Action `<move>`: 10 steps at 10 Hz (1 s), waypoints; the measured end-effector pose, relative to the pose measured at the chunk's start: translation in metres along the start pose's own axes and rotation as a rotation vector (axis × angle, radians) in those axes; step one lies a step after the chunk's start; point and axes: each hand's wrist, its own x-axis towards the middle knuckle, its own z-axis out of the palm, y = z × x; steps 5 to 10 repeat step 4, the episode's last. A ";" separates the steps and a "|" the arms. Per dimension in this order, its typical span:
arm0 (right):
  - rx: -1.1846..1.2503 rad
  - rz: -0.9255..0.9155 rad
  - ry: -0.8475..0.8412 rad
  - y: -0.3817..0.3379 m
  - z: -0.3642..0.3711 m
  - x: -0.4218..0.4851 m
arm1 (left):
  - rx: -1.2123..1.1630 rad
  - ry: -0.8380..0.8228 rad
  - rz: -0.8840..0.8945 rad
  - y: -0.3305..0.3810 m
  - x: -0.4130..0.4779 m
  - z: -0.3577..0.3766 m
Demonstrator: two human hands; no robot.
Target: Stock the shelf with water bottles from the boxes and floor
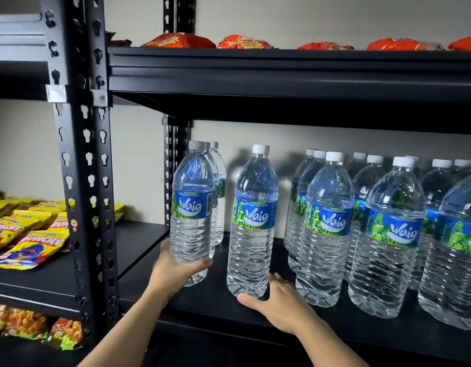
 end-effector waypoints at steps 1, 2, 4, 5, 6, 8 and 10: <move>-0.027 -0.014 0.012 -0.003 -0.002 -0.005 | 0.001 0.112 0.077 0.007 -0.013 0.004; -0.063 -0.009 -0.004 -0.007 -0.005 -0.012 | -0.084 0.382 0.252 0.005 -0.042 0.006; -0.100 -0.016 0.015 0.003 -0.006 -0.026 | 0.317 0.136 0.511 -0.015 -0.078 0.030; -0.100 -0.016 0.015 0.003 -0.006 -0.026 | 0.317 0.136 0.511 -0.015 -0.078 0.030; -0.100 -0.016 0.015 0.003 -0.006 -0.026 | 0.317 0.136 0.511 -0.015 -0.078 0.030; -0.100 -0.016 0.015 0.003 -0.006 -0.026 | 0.317 0.136 0.511 -0.015 -0.078 0.030; -0.100 -0.016 0.015 0.003 -0.006 -0.026 | 0.317 0.136 0.511 -0.015 -0.078 0.030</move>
